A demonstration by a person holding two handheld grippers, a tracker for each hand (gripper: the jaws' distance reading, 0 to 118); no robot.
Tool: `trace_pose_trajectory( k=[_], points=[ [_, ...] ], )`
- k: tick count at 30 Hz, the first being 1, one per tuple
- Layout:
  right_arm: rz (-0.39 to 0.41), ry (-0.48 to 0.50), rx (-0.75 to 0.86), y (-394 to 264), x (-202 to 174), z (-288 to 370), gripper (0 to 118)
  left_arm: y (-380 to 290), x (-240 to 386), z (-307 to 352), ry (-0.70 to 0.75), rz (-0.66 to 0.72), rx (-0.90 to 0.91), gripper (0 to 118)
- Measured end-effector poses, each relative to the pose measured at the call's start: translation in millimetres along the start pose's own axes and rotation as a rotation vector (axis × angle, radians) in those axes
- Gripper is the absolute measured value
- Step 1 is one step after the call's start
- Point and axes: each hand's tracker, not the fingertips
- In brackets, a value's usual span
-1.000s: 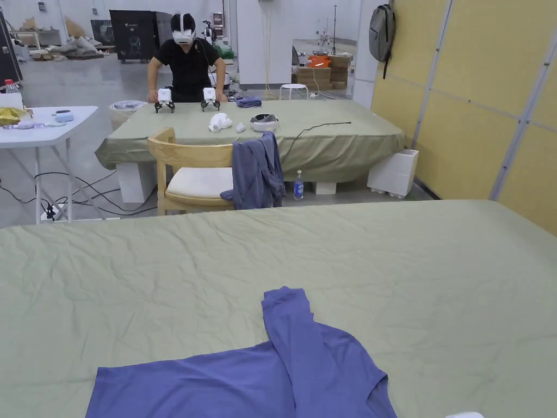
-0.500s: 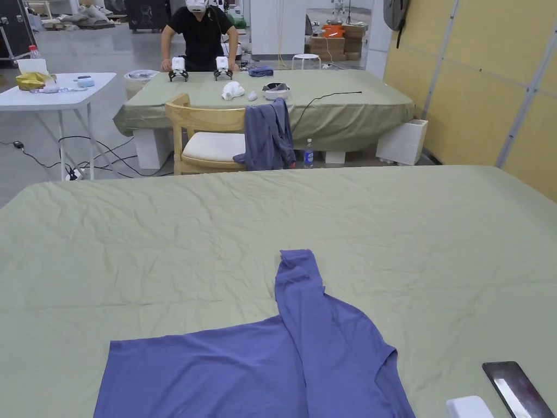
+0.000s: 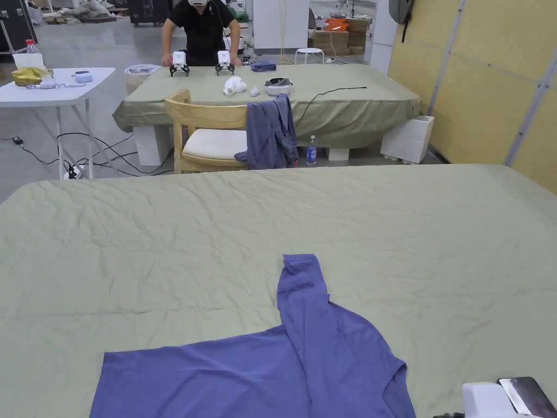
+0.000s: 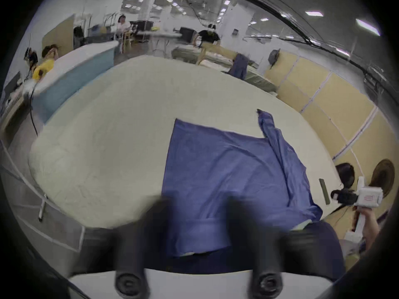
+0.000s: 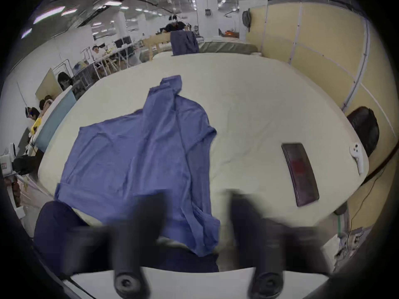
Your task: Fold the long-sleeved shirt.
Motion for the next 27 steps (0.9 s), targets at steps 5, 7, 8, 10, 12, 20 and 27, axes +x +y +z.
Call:
trace_pose_trajectory(
  k=[5,7,8,10,12,20,27],
  points=[
    [-0.002,0.095,0.045,68,-17,-34,33,25,2,-14,-0.07,0.046,0.052,1],
    [-0.005,0.089,0.067,114,-25,-66,118,33,3,-21,-0.079,0.046,0.072,1],
    [-0.004,0.114,0.11,141,-30,-79,118,42,8,-24,-0.082,0.04,0.078,1],
    [0.006,0.086,0.147,202,-51,-110,118,48,6,-34,-0.08,0.037,0.09,1],
    [0.018,0.1,0.144,259,-61,-167,118,58,6,-48,-0.077,0.038,0.094,1],
    [-0.046,-0.021,-0.151,368,-81,-384,118,70,-7,-102,-0.04,0.067,0.054,1],
    [-0.067,-0.02,-0.274,364,-98,-414,84,70,-28,-117,-0.007,0.05,0.029,1]
  ],
)
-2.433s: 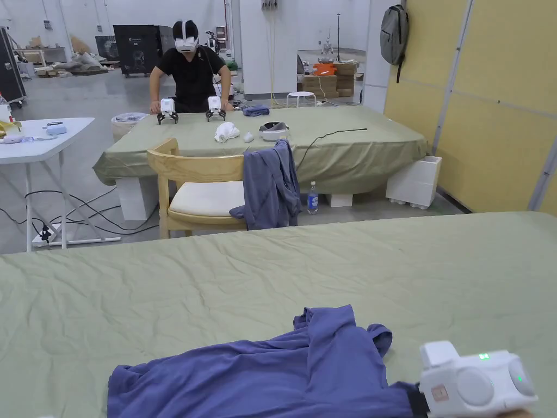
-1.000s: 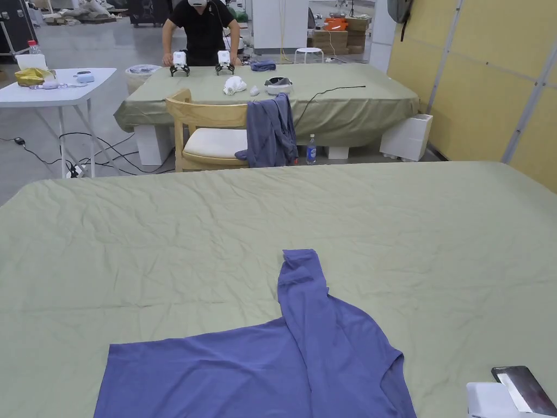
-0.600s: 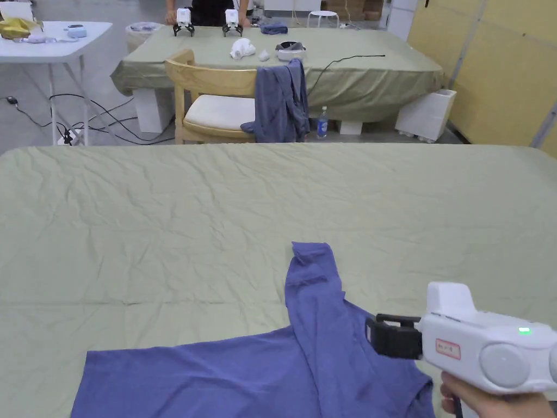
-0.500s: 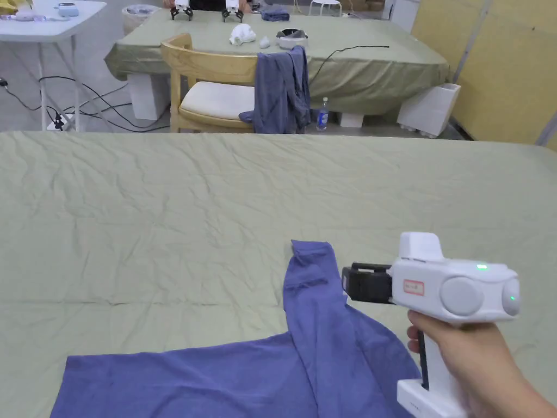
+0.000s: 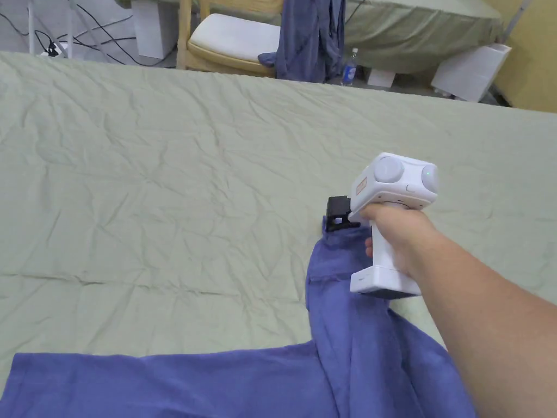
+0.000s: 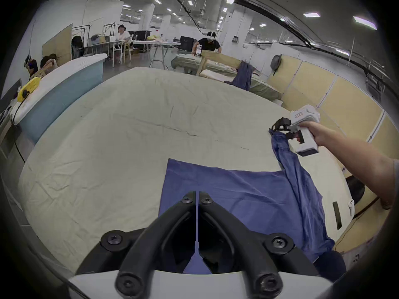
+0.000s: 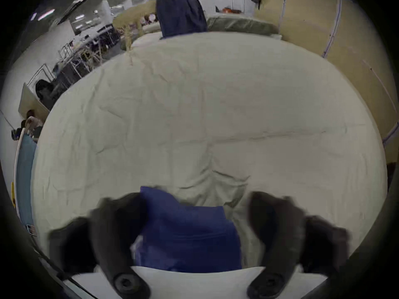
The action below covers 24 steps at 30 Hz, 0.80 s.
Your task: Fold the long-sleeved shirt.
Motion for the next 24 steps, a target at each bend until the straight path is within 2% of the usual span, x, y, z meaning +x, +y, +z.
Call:
trace_pose_trajectory(
  k=[1,2,3,4,5,7,10,14,16,20,24],
  points=[
    [0.009,-0.046,0.029,-2,-1,8,73,2,1,2,0.003,0.002,0.002,1],
    [0.01,0.0,0.073,-1,2,20,64,2,-1,5,0.005,0.005,0.004,1],
    [0.006,0.035,0.098,-2,1,28,22,1,-2,7,0.007,0.009,0.007,1],
    [0.0,0.028,0.09,-4,1,41,14,0,-3,11,0.006,0.013,0.009,1],
    [-0.011,0.027,0.109,-8,-1,54,14,3,1,16,0.003,0.015,0.01,1],
    [0.038,0.086,0.126,-7,4,83,14,1,2,26,-0.002,0.02,0.018,1],
    [0.085,0.117,0.179,-27,5,134,14,1,6,45,-0.014,0.029,0.035,1],
    [0.125,0.149,0.22,-75,11,198,14,7,11,68,-0.004,0.027,0.033,1],
    [0.182,0.149,0.222,-105,12,221,14,9,9,80,-0.011,0.025,0.048,1],
    [0.294,0.096,0.192,-176,16,237,14,12,13,105,-0.029,0.018,0.067,1],
    [0.293,0.058,0.113,-239,25,215,14,3,15,129,-0.064,0.029,0.087,1]
  ],
)
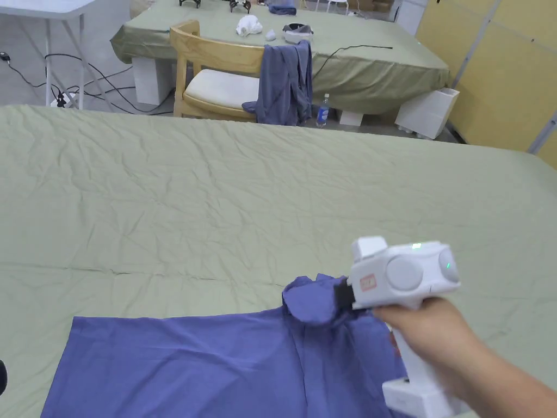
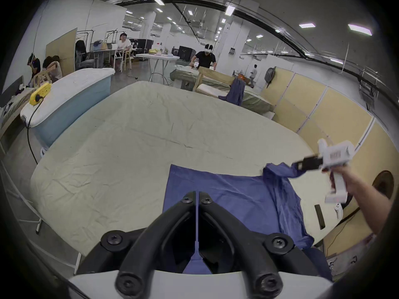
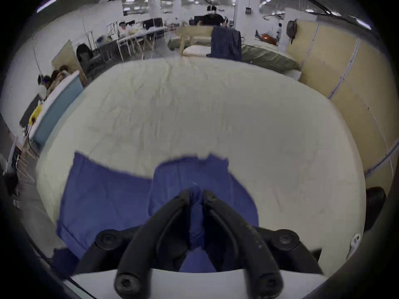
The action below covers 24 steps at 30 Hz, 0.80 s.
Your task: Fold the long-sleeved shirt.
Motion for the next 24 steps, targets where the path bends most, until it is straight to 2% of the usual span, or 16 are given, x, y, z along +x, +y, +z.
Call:
trace_pose_trajectory(
  k=[5,7,14,18,20,23,24],
  points=[
    [-0.117,0.015,-0.118,-68,-15,-25,14,-13,0,20,-0.005,0.012,0.003,1],
    [-0.131,-0.009,-0.138,-89,-23,-22,14,-18,-1,26,-0.002,0.015,-0.001,1],
    [-0.163,-0.001,-0.167,-129,-30,-1,14,-29,-6,37,0.012,-0.002,-0.016,1],
    [-0.153,-0.012,-0.22,-148,-32,-9,14,-36,-6,33,0.01,0.001,-0.037,1],
    [-0.176,-0.013,-0.228,-153,-30,-17,15,-38,-4,30,0.008,0.001,-0.05,1],
    [-0.225,-0.003,-0.209,-157,-24,-20,40,-40,-2,27,0.005,0.0,-0.065,1],
    [-0.238,0.002,-0.191,-157,-23,-15,65,-40,-1,26,0.002,0.0,-0.069,1]
  ],
)
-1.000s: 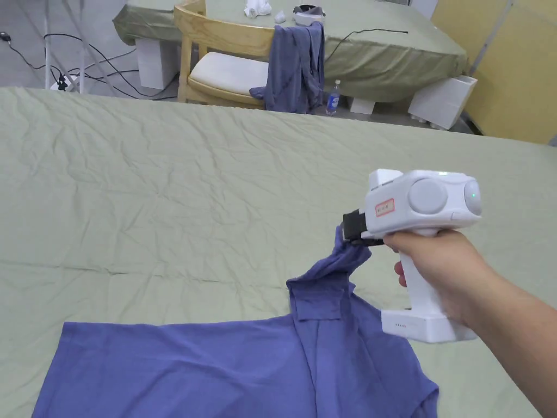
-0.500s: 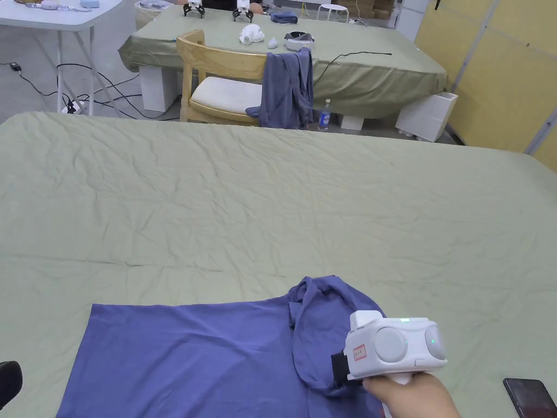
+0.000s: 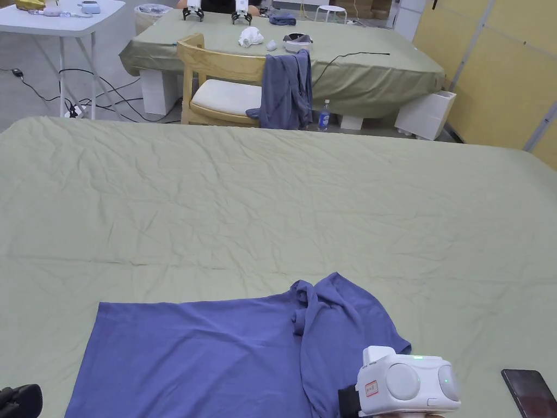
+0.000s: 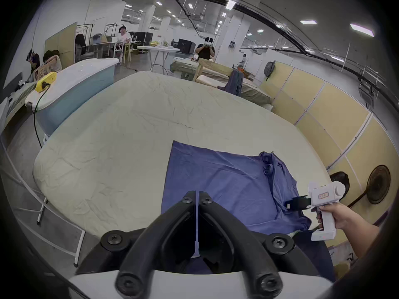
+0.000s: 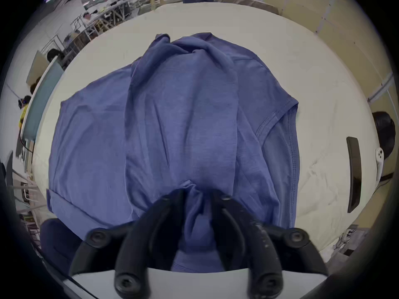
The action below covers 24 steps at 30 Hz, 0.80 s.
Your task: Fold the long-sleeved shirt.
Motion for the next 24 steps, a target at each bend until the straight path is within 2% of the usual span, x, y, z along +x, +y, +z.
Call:
trace_pose_trajectory(
  k=[2,3,6,7,8,9,11,12,13,14,15,16,17,18,19,20,24],
  points=[
    [-0.045,0.028,0.08,-2,3,19,113,0,0,-1,-0.009,0.002,-0.001,1],
    [-0.07,0.048,0.118,-4,6,31,118,0,0,-2,-0.011,0.005,-0.002,1],
    [-0.162,0.112,0.27,-12,13,76,118,-1,1,-6,-0.024,0.015,-0.007,1],
    [-0.173,0.125,0.311,-15,14,88,112,-2,2,-9,-0.026,0.014,-0.013,1],
    [-0.181,0.143,0.325,-18,15,98,94,-3,4,-11,-0.027,0.011,-0.018,1],
    [-0.181,0.196,0.34,-22,17,108,47,-4,4,-15,-0.029,0.006,-0.027,1],
    [-0.172,0.248,0.385,-29,17,120,17,-4,5,-24,-0.026,0.002,-0.042,1],
    [-0.158,0.207,0.374,-33,14,125,17,-3,5,-31,-0.022,0.006,-0.055,1],
    [-0.159,0.15,0.381,-37,12,132,4,-1,3,-37,-0.021,0.014,-0.068,1],
    [-0.132,0.141,0.406,-40,7,137,4,2,1,-46,-0.025,0.021,-0.081,1],
    [-0.091,0.177,0.421,-41,6,141,4,7,-1,-57,-0.031,0.031,-0.09,1],
    [-0.075,0.211,0.421,-42,6,144,4,14,-3,-71,-0.031,0.047,-0.106,8],
    [-0.074,0.225,0.418,-42,8,144,4,22,-8,-86,-0.031,0.054,-0.11,25],
    [-0.08,0.227,0.418,-42,9,143,4,32,-13,-107,-0.045,0.062,-0.12,64],
    [-0.082,0.227,0.419,-41,10,144,4,43,-19,-135,-0.067,0.068,-0.16,97],
    [-0.081,0.228,0.419,-39,10,144,4,51,-22,-159,-0.057,0.068,-0.191,118],
    [-0.094,0.232,0.397,-32,17,132,4,79,-47,-265,0.172,-0.041,-0.227,113]
  ],
)
